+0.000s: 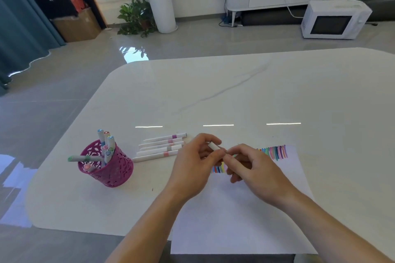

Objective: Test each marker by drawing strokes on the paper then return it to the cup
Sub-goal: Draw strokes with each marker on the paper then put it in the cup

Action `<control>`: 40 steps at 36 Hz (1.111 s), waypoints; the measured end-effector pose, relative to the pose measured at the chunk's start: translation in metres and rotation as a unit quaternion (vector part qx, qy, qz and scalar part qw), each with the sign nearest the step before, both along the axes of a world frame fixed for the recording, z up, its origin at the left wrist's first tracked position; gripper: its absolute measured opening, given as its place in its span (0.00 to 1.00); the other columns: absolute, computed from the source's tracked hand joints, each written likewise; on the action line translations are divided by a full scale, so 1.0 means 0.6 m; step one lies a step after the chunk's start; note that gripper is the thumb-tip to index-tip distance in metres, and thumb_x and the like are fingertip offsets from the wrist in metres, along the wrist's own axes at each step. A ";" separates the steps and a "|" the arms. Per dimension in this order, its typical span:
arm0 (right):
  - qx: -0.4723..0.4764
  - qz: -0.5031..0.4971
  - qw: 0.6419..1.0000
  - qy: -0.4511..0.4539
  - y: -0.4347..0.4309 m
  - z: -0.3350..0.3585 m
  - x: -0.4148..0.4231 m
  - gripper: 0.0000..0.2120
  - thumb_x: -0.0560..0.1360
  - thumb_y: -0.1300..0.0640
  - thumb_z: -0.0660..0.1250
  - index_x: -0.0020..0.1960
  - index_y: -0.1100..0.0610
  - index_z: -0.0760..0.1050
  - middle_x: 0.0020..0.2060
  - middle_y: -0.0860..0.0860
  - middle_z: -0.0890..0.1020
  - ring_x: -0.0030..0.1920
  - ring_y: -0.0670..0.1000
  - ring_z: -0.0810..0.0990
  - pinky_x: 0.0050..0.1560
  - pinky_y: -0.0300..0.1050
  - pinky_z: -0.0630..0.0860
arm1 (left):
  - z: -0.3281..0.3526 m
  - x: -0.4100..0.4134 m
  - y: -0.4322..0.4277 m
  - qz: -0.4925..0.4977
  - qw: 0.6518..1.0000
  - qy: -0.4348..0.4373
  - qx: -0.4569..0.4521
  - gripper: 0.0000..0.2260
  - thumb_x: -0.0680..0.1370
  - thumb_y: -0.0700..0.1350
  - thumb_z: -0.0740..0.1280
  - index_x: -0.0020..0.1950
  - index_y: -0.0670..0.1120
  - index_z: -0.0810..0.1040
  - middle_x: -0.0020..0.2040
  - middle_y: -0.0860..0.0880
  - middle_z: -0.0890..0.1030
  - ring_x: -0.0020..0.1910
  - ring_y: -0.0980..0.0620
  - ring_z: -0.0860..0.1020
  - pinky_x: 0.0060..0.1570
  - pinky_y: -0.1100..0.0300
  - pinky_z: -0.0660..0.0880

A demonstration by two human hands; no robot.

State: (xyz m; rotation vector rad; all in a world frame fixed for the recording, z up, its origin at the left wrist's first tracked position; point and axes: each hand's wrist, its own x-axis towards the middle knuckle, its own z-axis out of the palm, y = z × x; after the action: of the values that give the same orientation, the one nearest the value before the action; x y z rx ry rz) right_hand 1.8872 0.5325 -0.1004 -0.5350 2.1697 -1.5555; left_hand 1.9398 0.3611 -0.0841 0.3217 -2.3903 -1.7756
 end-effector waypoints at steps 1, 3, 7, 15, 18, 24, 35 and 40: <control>0.029 0.000 0.999 0.021 0.003 -0.002 -0.001 0.08 0.80 0.43 0.68 0.50 0.46 0.80 0.37 0.50 0.84 0.35 0.49 0.83 0.43 0.45 0.80 | -0.002 0.000 0.002 -0.006 1.000 -0.007 -0.013 0.05 0.79 0.43 0.71 0.51 0.52 0.79 0.41 0.49 0.86 0.42 0.52 0.85 0.47 0.54 0.82; 0.086 -0.001 0.994 0.071 0.009 -0.006 -0.004 0.09 0.80 0.40 0.67 0.49 0.45 0.79 0.34 0.47 0.82 0.31 0.45 0.77 0.34 0.39 0.72 | -0.005 0.000 0.005 -0.016 0.999 -0.018 -0.035 0.03 0.79 0.44 0.70 0.50 0.52 0.80 0.38 0.50 0.85 0.39 0.53 0.85 0.46 0.57 0.82; 0.158 0.014 0.975 0.156 0.022 -0.005 -0.006 0.13 0.80 0.39 0.65 0.42 0.46 0.76 0.33 0.46 0.79 0.33 0.45 0.76 0.33 0.39 0.70 | -0.008 0.002 0.003 -0.059 0.986 -0.037 -0.153 0.06 0.81 0.46 0.66 0.49 0.55 0.81 0.37 0.57 0.83 0.37 0.60 0.82 0.42 0.66 0.78; 0.277 0.064 0.925 0.252 0.031 -0.013 -0.002 0.23 0.79 0.31 0.55 0.36 0.47 0.64 0.29 0.45 0.73 0.31 0.46 0.72 0.31 0.39 0.63 | -0.014 0.010 -0.001 -0.171 0.924 -0.034 -0.340 0.10 0.84 0.47 0.58 0.56 0.53 0.79 0.43 0.61 0.76 0.43 0.60 0.72 0.45 0.74 0.66; 0.292 0.088 0.914 0.269 0.034 -0.021 -0.002 0.23 0.80 0.31 0.53 0.38 0.48 0.65 0.30 0.44 0.73 0.32 0.47 0.73 0.33 0.40 0.66 | -0.015 0.012 -0.005 -0.207 0.917 -0.066 -0.335 0.12 0.85 0.49 0.56 0.60 0.53 0.78 0.49 0.59 0.79 0.45 0.61 0.74 0.48 0.68 0.71; 0.306 0.115 0.881 0.341 0.032 -0.025 -0.002 0.20 0.82 0.33 0.52 0.40 0.46 0.64 0.28 0.41 0.67 0.27 0.44 0.68 0.29 0.37 0.60 | -0.014 0.019 -0.010 -0.239 0.902 -0.087 -0.348 0.12 0.86 0.49 0.54 0.59 0.52 0.76 0.50 0.58 0.78 0.43 0.63 0.71 0.46 0.65 0.68; 0.279 0.096 0.885 0.361 0.025 -0.032 0.001 0.26 0.78 0.28 0.41 0.40 0.47 0.64 0.28 0.45 0.71 0.29 0.50 0.72 0.31 0.41 0.64 | -0.010 0.016 -0.013 -0.191 0.914 -0.032 -0.358 0.11 0.85 0.46 0.57 0.48 0.48 0.78 0.40 0.55 0.76 0.42 0.56 0.72 0.39 0.70 0.66; 0.273 0.091 0.889 0.357 0.026 -0.028 0.001 0.27 0.77 0.28 0.41 0.38 0.47 0.64 0.25 0.44 0.69 0.27 0.48 0.70 0.30 0.39 0.63 | -0.009 0.016 -0.010 -0.179 0.918 -0.022 -0.354 0.11 0.84 0.46 0.58 0.45 0.52 0.77 0.37 0.57 0.74 0.40 0.57 0.71 0.37 0.72 0.64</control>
State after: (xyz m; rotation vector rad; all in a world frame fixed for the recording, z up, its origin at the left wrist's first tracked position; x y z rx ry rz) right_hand 1.8881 0.5484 -0.1174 -1.2000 2.8174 -0.6128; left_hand 1.9492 0.3551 -0.0896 -0.1820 -3.0530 -0.8632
